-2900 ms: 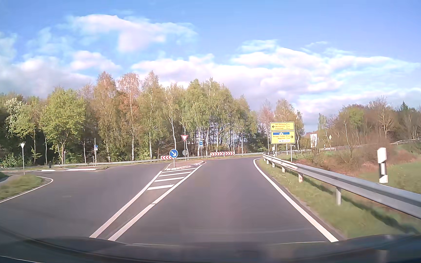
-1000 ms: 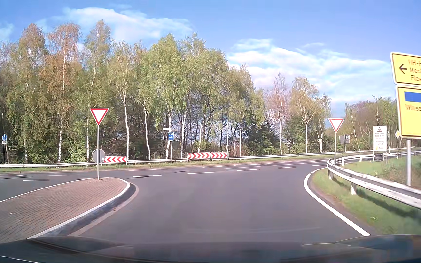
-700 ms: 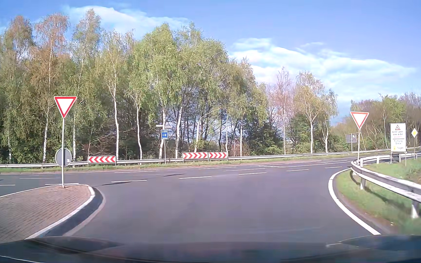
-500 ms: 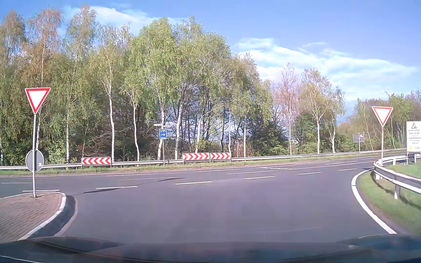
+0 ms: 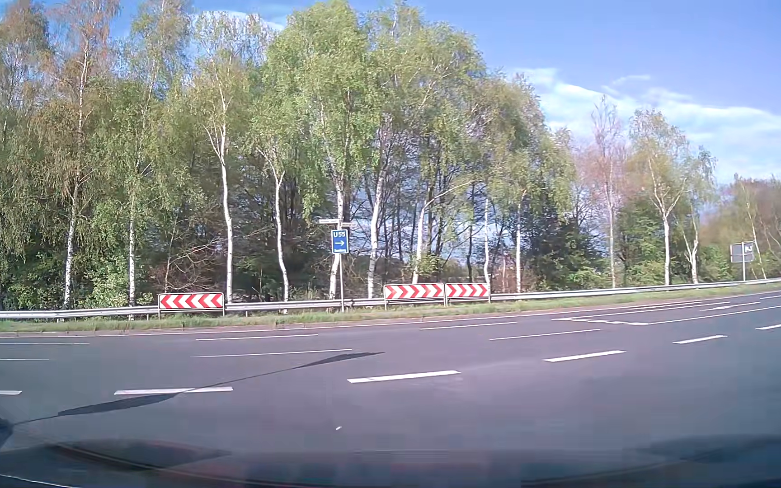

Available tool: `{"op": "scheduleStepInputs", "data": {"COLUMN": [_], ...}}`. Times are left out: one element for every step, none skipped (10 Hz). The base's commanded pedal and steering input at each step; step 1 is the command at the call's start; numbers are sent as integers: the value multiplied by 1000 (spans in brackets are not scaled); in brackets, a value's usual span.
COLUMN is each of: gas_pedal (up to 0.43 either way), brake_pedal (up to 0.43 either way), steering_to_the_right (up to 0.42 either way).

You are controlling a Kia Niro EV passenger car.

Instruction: Follow the waypoints while adhering to traffic rules and regulations

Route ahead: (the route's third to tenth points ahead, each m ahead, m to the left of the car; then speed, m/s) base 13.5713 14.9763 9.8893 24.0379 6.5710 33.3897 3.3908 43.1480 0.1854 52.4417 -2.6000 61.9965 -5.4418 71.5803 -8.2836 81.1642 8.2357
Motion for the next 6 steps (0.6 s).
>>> {"op": "scheduleStepInputs", "data": {"gas_pedal": [0,0,0,0,0,0], "brake_pedal": [0,0,6,0,0,0], "steering_to_the_right": [-245,-275,-307,-332,-354,-377]}}
